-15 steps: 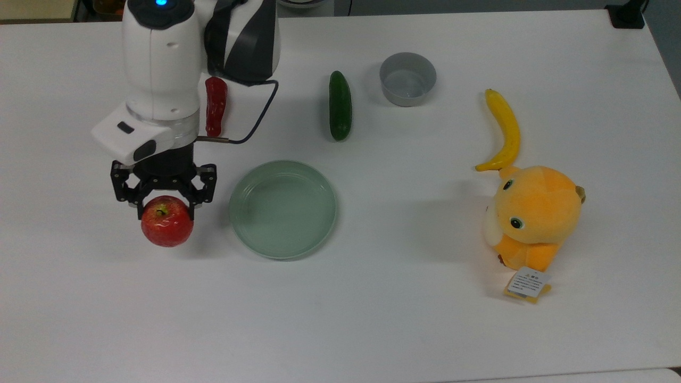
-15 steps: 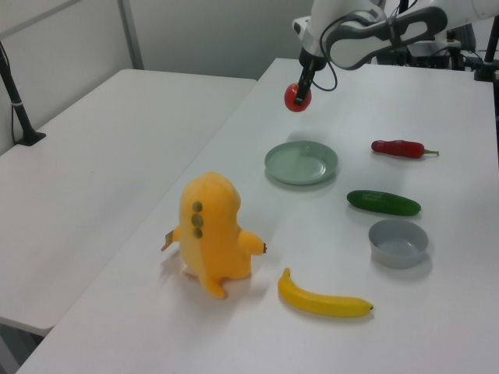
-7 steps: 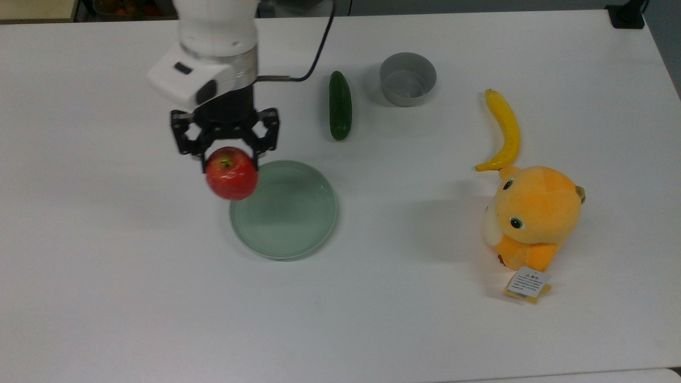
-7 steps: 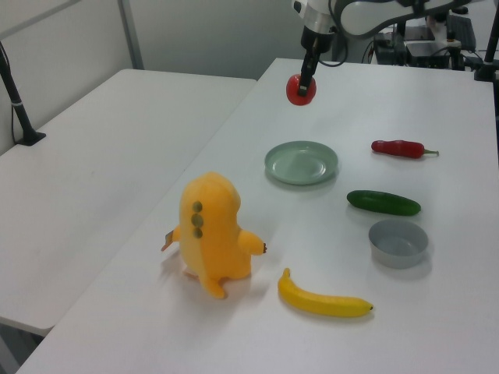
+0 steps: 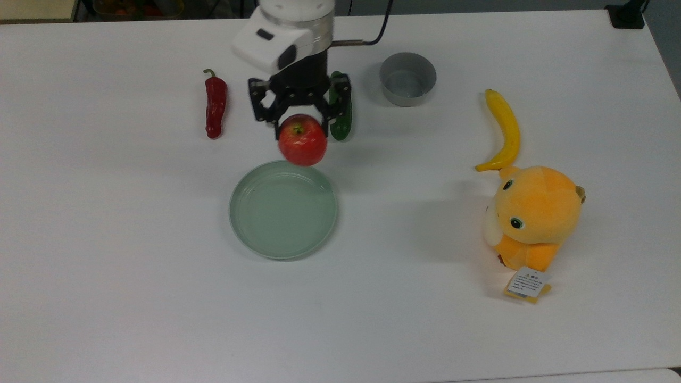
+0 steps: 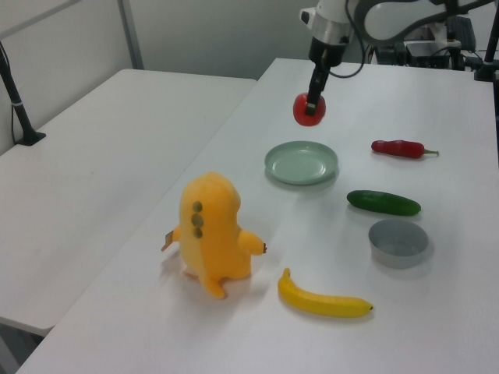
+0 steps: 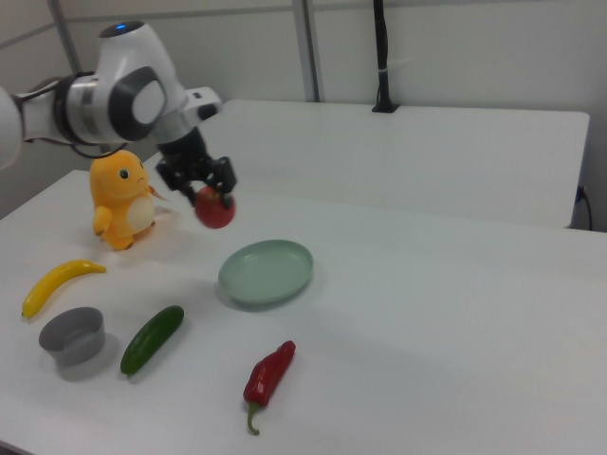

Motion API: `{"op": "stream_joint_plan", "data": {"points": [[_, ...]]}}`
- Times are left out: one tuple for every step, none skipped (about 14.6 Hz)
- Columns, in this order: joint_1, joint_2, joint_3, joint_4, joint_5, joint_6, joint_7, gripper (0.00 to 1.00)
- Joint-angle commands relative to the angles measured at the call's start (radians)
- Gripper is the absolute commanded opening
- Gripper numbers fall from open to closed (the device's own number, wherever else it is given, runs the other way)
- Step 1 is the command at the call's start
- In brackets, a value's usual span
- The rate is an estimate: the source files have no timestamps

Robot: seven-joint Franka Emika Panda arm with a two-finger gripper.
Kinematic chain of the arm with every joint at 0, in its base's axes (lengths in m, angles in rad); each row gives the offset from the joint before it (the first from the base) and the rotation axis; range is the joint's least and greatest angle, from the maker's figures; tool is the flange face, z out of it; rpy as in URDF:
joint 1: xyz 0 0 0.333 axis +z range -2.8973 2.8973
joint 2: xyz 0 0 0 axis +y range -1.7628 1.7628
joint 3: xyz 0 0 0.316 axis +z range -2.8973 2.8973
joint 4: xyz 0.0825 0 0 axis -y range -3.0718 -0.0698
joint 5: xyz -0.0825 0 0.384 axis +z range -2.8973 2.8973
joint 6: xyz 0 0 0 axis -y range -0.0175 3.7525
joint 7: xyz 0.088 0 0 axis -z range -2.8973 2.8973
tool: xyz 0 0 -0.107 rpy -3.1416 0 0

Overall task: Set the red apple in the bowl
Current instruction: 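Carry the red apple over the small grey bowl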

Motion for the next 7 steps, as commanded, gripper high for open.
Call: {"op": "stream_joint_plan", "data": {"points": [[0.072, -0.141, 0.000, -0.159, 0.020, -0.070, 0.040, 0.27], [0.084, -0.171, 0.004, -0.192, 0.033, -0.075, 0.051, 0.27], [0.098, -0.198, 0.009, -0.228, 0.058, -0.075, 0.065, 0.27], [0.115, -0.217, 0.009, -0.255, 0.075, -0.080, 0.077, 0.27], [0.133, -0.235, 0.009, -0.279, 0.078, -0.093, 0.088, 0.27], [0.148, -0.251, 0.009, -0.295, 0.079, -0.110, 0.089, 0.27], [0.171, -0.264, 0.009, -0.307, 0.079, -0.127, 0.092, 0.27]]}}
